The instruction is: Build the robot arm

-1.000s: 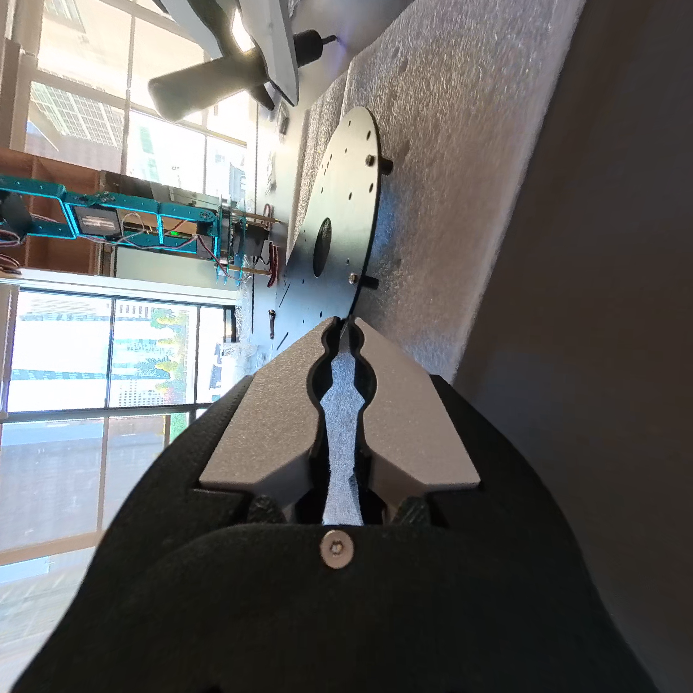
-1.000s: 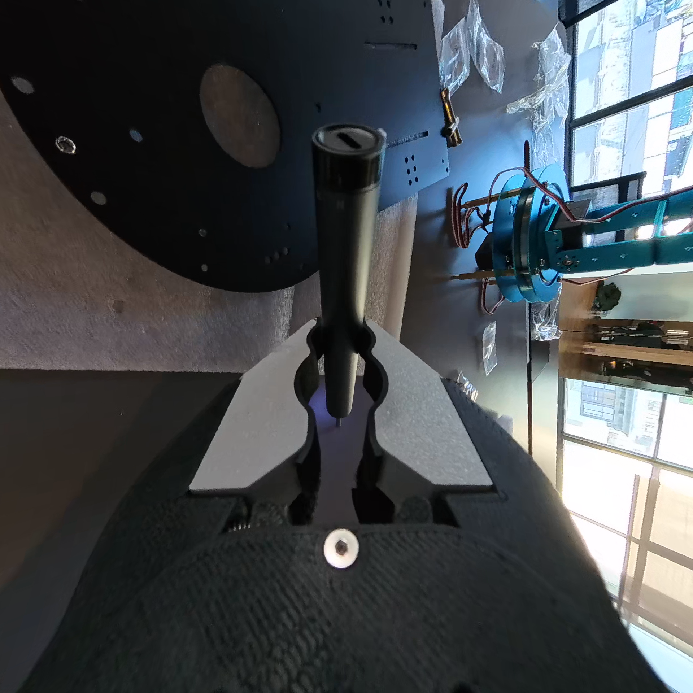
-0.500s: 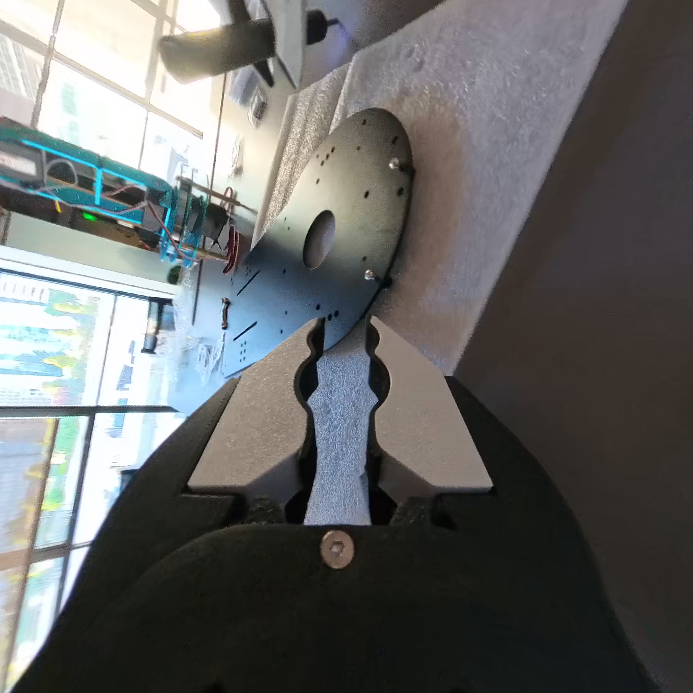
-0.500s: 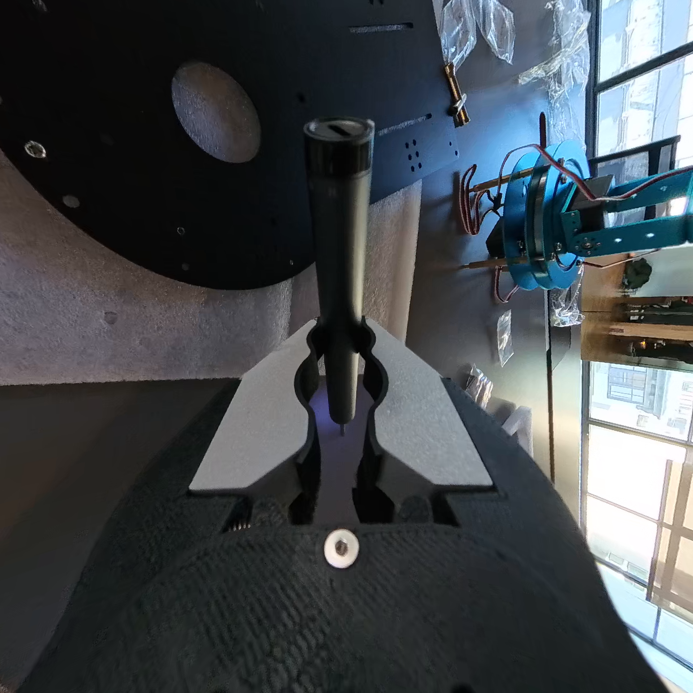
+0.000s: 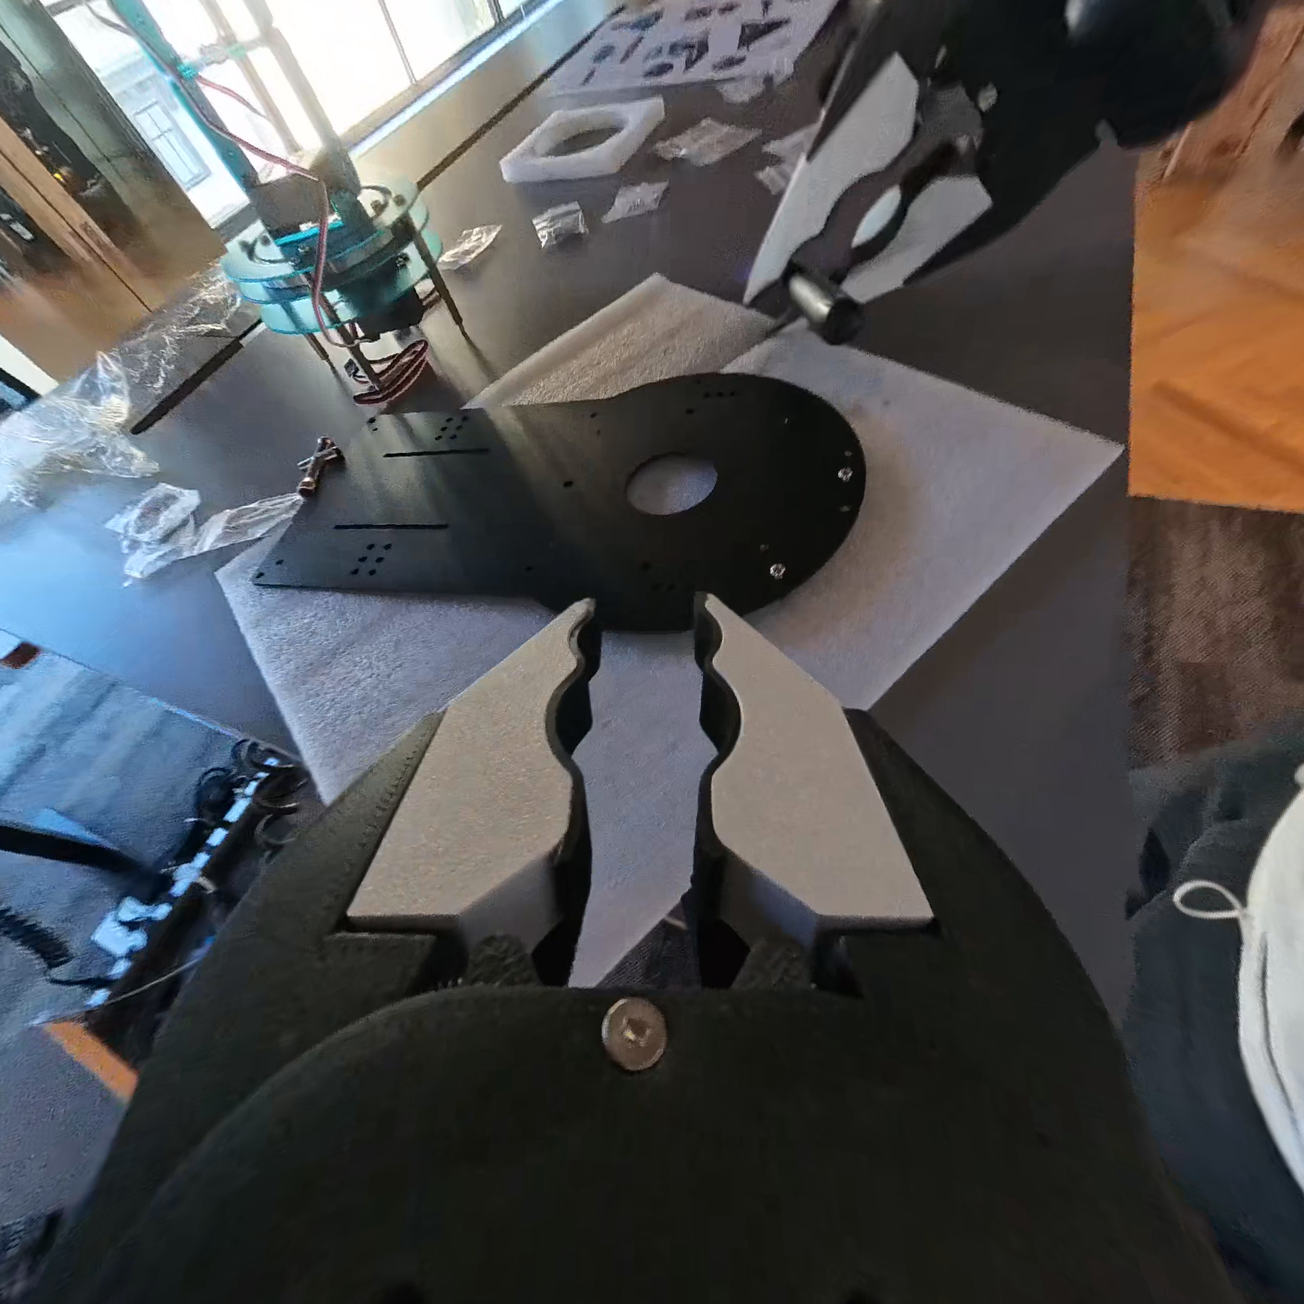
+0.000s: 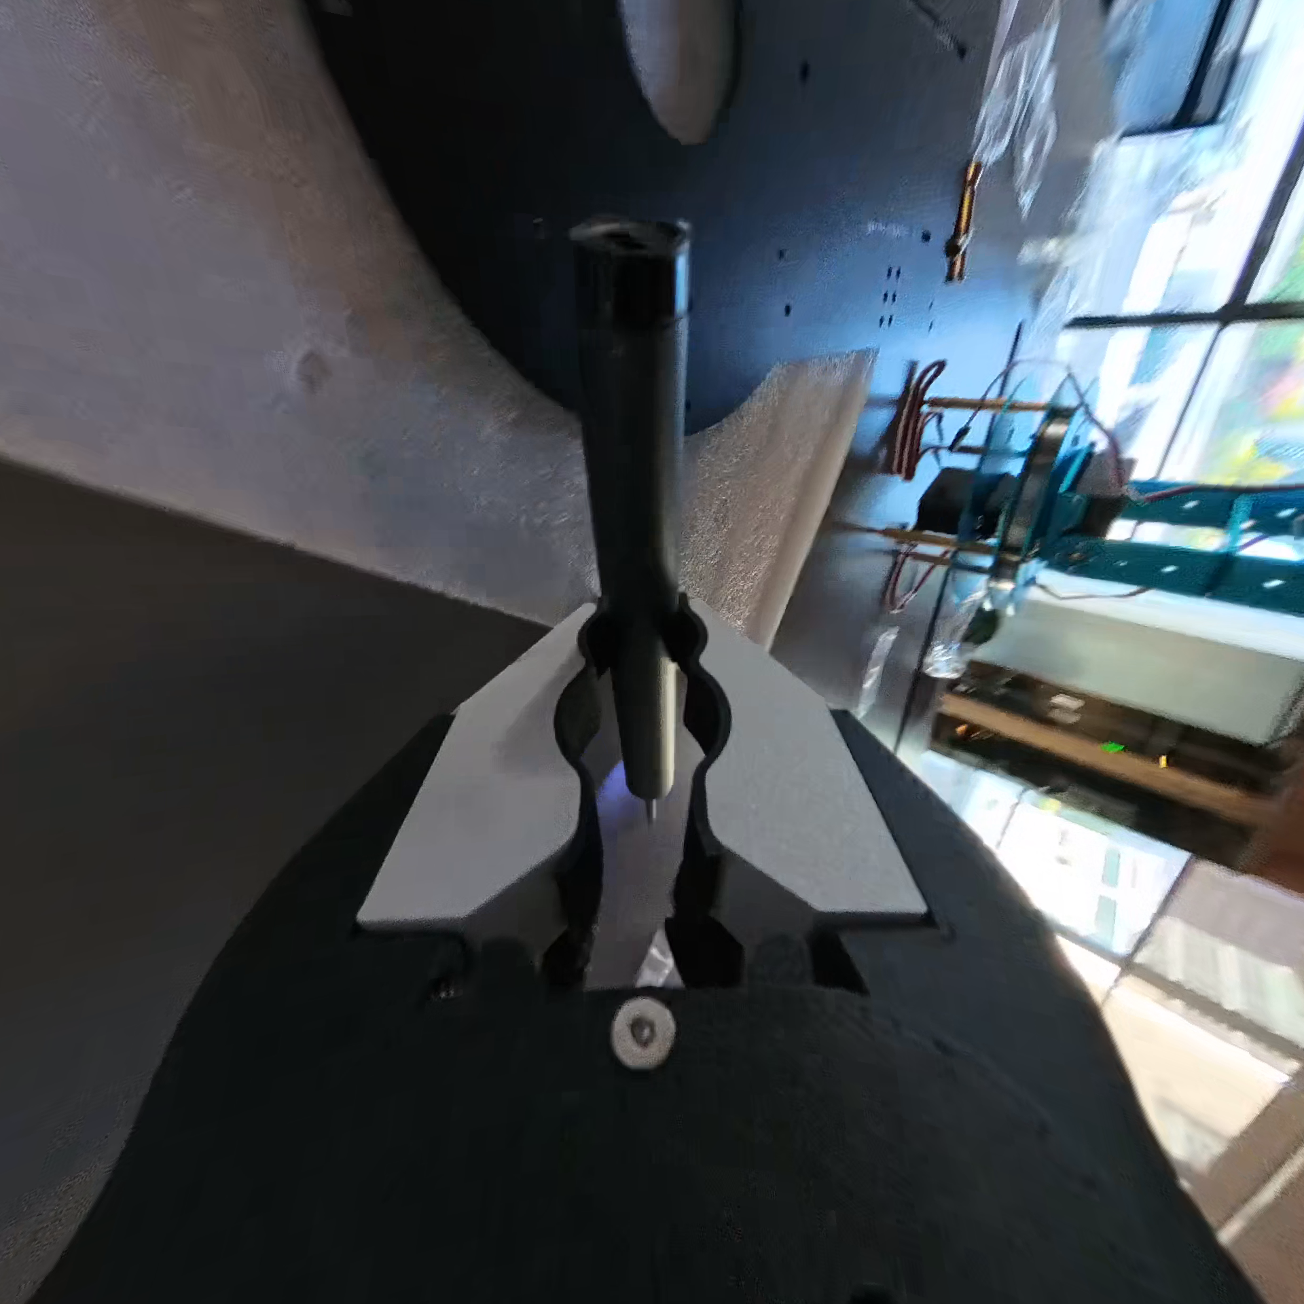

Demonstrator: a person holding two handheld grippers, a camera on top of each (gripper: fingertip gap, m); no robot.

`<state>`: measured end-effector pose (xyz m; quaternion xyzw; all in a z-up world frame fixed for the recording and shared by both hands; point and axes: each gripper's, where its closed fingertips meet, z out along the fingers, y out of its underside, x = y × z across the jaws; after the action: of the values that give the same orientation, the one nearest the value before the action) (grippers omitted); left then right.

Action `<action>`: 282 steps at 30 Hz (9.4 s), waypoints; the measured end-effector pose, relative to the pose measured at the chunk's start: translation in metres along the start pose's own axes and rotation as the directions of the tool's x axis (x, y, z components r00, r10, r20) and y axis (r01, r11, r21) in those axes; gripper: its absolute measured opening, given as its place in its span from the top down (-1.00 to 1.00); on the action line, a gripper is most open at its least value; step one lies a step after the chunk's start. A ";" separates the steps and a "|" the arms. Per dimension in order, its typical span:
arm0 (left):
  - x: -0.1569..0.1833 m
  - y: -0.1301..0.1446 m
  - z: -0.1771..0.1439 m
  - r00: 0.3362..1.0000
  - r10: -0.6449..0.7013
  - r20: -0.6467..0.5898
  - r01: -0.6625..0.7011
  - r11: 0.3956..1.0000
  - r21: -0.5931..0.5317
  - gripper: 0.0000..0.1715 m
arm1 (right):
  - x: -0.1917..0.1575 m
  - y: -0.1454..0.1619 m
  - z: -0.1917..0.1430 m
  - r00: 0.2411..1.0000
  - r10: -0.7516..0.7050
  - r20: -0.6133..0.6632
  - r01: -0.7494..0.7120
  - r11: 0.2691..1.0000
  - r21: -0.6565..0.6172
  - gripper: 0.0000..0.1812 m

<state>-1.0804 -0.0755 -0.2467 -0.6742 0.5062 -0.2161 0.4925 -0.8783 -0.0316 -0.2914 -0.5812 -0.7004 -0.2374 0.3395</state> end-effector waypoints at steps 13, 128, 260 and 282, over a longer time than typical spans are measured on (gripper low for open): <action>0.097 -0.108 0.098 0.979 -0.159 -0.128 0.165 0.986 0.034 0.68 | -0.018 0.045 -0.020 0.939 -0.339 -0.061 0.345 0.924 0.166 0.82; 0.020 -0.226 0.377 0.523 -0.581 0.624 0.716 0.697 0.048 0.61 | 0.107 0.703 -0.037 0.371 0.927 0.042 -0.870 0.332 0.364 0.96; -0.038 -0.225 0.126 0.361 -0.819 0.447 0.677 0.559 0.479 0.71 | 0.098 0.039 -0.060 0.526 0.179 0.832 -0.850 0.074 0.521 0.96; -0.070 -0.219 0.161 0.357 -0.777 0.519 0.658 0.604 0.450 0.81 | 0.110 0.046 -0.055 0.483 0.178 0.858 -0.872 0.005 0.490 0.96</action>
<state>-0.8775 0.0592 -0.1070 -0.8115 -0.0753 -0.1912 0.5470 -0.8327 0.0097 -0.1755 -0.5360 -0.4503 0.5646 0.4372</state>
